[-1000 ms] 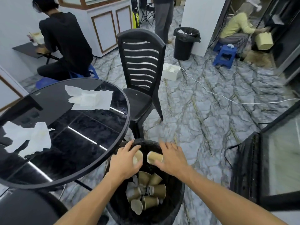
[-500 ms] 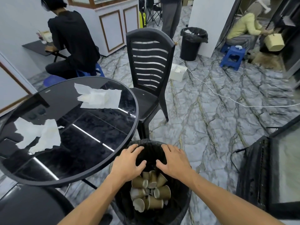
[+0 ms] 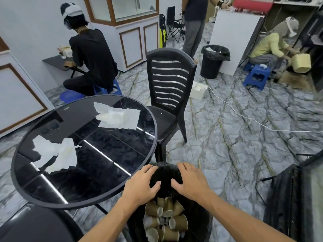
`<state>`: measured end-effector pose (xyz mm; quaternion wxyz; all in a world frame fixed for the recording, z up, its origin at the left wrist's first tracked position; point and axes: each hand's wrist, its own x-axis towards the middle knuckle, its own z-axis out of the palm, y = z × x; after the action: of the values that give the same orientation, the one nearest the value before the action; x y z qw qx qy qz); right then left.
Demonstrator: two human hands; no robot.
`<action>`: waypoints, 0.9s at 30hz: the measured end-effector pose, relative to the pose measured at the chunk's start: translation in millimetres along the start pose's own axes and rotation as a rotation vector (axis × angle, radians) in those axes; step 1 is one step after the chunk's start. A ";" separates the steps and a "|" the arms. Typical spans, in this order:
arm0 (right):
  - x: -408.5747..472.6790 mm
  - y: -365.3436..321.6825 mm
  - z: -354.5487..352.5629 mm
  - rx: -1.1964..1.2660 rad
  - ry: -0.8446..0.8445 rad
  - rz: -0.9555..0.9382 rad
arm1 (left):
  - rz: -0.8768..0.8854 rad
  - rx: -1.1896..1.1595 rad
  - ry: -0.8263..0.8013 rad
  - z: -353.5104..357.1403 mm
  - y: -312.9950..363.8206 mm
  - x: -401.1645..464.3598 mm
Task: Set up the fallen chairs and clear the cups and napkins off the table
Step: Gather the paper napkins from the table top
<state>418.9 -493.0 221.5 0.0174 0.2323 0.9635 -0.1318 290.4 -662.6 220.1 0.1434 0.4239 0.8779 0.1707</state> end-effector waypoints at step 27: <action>210.0 -189.8 -11.0 -0.056 0.191 -0.248 | -0.306 0.198 0.358 -171.4 -242.9 0.6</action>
<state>146.2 -559.7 258.8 -0.0844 0.1225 0.9854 -0.0832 53.1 -834.1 272.1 -0.0325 0.2611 0.9556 0.1327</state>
